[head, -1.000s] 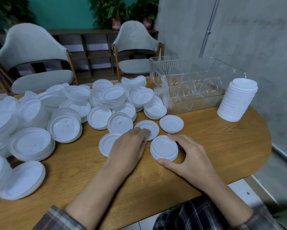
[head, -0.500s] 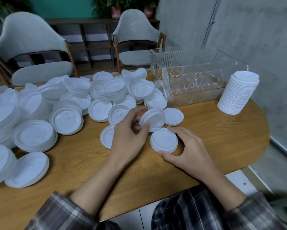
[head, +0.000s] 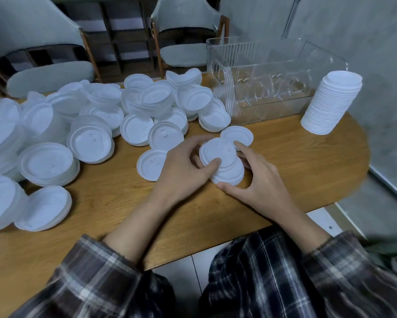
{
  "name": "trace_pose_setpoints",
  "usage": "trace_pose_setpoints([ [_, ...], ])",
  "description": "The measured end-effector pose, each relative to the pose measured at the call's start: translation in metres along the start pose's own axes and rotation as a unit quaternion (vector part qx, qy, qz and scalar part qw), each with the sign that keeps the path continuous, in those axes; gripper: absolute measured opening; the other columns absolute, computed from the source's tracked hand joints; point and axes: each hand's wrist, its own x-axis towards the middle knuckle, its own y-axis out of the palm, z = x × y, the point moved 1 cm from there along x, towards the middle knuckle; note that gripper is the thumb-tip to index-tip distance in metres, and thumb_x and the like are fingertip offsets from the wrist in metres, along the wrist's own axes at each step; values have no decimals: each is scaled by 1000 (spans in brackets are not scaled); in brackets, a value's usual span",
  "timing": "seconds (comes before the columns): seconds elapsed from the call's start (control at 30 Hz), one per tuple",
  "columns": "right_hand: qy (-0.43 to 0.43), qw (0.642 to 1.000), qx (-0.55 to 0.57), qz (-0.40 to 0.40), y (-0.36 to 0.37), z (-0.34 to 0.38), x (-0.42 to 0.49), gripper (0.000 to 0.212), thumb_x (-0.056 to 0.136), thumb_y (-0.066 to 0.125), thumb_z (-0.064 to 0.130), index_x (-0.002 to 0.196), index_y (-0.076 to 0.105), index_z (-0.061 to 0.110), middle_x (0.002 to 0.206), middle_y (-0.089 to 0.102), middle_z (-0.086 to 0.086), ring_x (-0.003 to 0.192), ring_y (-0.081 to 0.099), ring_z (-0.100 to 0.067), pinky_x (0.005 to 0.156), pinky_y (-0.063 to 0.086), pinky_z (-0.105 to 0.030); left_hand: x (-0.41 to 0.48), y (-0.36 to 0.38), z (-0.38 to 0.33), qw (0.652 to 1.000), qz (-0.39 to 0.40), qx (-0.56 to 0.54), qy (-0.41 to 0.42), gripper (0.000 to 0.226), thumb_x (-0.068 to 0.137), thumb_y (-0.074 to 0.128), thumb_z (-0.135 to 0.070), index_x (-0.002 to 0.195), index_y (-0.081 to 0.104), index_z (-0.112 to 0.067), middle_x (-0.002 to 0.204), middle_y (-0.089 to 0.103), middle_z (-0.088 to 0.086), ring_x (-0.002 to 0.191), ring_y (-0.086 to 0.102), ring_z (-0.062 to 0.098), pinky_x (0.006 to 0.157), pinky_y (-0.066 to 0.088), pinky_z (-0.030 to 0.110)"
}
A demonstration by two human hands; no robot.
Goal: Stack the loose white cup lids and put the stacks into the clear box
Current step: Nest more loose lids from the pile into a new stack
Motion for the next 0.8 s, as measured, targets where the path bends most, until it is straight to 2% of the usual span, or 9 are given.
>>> trace_pose_setpoints([
  [0.13, -18, 1000, -20, -6, 0, -1, 0, 89, 80, 85, 52, 153, 44, 24, 144, 56, 13, 132, 51, -10, 110, 45, -37, -2, 0, 0, 996, 3, 81, 35, 47, 77, 88, -51, 115, 66, -32, 76, 64, -11, 70, 61, 7, 65, 46, 15],
  [0.3, -33, 999, -31, -10, 1, 0, 0, 76, 80, 83, 48, 146, 54, 23, 133, 62, 11, 125, 54, -10, 105, 45, -32, -2, 4, 6, 988, 33, 147, 40, 59, 70, 85, -69, 107, 62, -29, 99, 64, -13, 90, 59, 2, 79, 52, 25],
  [0.37, -33, 999, -33, -9, 0, 0, 1, 74, 81, 83, 45, 145, 55, 22, 134, 62, 10, 126, 54, -10, 105, 45, -31, -3, 5, 4, 989, 52, 137, 37, 65, 72, 85, -66, 120, 63, -30, 116, 65, -17, 104, 60, -1, 89, 50, 20],
  [0.43, -32, 999, -30, -9, 0, 0, 1, 73, 82, 82, 44, 146, 54, 22, 136, 61, 10, 127, 53, -10, 106, 45, -31, -5, 5, 0, 990, 72, 113, 44, 67, 78, 86, -53, 135, 61, -30, 129, 63, -22, 116, 55, -7, 96, 42, 8],
  [0.47, -33, 999, -27, -9, 1, 0, 0, 73, 83, 82, 44, 146, 54, 22, 136, 61, 9, 127, 53, -10, 106, 45, -32, -5, 5, -1, 991, 75, 102, 50, 66, 80, 86, -45, 139, 61, -29, 132, 64, -22, 119, 55, -8, 99, 42, 7],
  [0.53, -34, 999, -26, -13, 1, 0, 0, 75, 83, 81, 47, 148, 53, 20, 137, 62, 8, 128, 54, -10, 108, 45, -32, -5, 5, -2, 992, 68, 92, 53, 64, 81, 86, -36, 140, 62, -27, 134, 66, -18, 121, 57, -5, 105, 45, 16],
  [0.6, -28, 999, -30, -12, 1, 0, 1, 86, 81, 81, 54, 152, 49, 18, 139, 61, 6, 130, 53, -11, 110, 42, -30, -4, 5, 0, 993, 59, 93, 42, 65, 79, 87, -39, 139, 64, -26, 134, 67, -15, 122, 59, -2, 107, 47, 23],
  [0.73, -20, 1000, -22, -3, 0, -1, 1, 103, 72, 80, 67, 157, 44, 19, 141, 60, 8, 133, 50, -10, 115, 40, -36, -3, 7, 5, 995, 54, 84, 29, 66, 76, 90, -49, 133, 68, -25, 128, 68, -14, 117, 62, 0, 104, 52, 29],
  [0.8, -23, 999, -24, -2, 0, -1, 1, 105, 70, 80, 67, 157, 45, 19, 143, 59, 8, 134, 50, -10, 114, 40, -32, -3, 8, 8, 995, 54, 81, 26, 66, 74, 90, -52, 131, 69, -26, 125, 69, -15, 115, 63, 1, 103, 53, 31],
])
